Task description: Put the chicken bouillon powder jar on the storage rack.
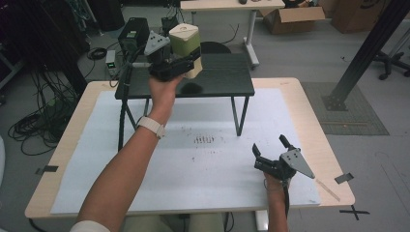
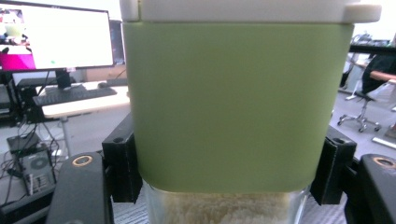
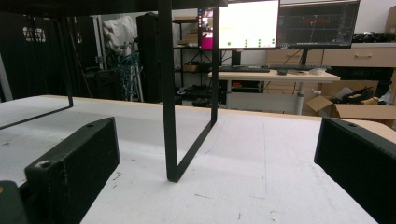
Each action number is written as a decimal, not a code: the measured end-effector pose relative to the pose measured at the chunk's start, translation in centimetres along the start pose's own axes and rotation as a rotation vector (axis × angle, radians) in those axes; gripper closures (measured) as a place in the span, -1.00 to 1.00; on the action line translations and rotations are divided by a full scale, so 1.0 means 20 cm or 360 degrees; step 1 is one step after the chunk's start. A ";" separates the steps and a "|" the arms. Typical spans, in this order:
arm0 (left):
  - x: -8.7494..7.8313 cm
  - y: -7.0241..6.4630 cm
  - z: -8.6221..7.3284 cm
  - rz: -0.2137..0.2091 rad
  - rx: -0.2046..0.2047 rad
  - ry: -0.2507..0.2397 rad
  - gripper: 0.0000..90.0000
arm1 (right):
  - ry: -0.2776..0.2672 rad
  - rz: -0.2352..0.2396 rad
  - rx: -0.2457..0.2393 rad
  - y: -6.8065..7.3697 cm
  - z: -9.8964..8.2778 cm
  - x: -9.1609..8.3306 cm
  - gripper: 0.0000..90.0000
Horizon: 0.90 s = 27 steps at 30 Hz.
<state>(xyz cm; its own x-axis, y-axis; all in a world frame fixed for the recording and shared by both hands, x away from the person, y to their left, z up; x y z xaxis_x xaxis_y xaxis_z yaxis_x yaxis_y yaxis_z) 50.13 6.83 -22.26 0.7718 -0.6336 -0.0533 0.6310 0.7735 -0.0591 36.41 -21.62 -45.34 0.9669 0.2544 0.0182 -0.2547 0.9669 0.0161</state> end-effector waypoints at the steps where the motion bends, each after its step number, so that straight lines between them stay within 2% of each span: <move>1: 0.01 0.00 0.00 0.0005 0.0002 0.0012 -0.34 | 0.0002 0.0000 0.0001 0.00 0.00 0.00 -1.00; 10: 0.10 0.05 -0.07 0.0056 -0.0041 0.0120 -0.35 | 0.0002 0.0002 0.0004 0.00 0.00 0.00 -1.00; 13: 0.11 0.06 -0.09 0.0079 -0.0024 0.0168 -0.35 | 0.0002 0.0002 0.0003 0.00 0.00 0.00 -1.00; 18: 0.12 0.07 -0.09 0.0114 -0.0038 0.0189 -0.35 | -0.0001 0.0001 0.0004 0.00 0.00 0.00 -1.00; 21: 0.14 0.08 -0.10 0.0140 0.0013 0.0284 -0.35 | -0.0004 0.0001 -0.0001 0.00 0.00 0.00 -1.00; 27: 0.14 0.07 -0.11 0.0161 0.0011 0.0324 -0.35 | -0.0005 0.0003 0.0002 0.00 0.00 0.00 -1.00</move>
<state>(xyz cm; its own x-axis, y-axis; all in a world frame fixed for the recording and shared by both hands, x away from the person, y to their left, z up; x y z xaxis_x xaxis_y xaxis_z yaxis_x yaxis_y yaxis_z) 53.13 6.10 -24.65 0.7996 -0.5418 -0.2589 0.5525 0.8327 -0.0362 36.31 -21.58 -45.33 0.9664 0.2560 0.0216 -0.2564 0.9664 0.0174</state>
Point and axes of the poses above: each handheld gripper's, and its own axes: x roughly forward along the jaws, z roughly out of its top, y roughly to its left, the point moved 7 cm from there along x, roughly forward along the jaws, and after that the axes turned 5 degrees about -z, right-handed, at the moved point
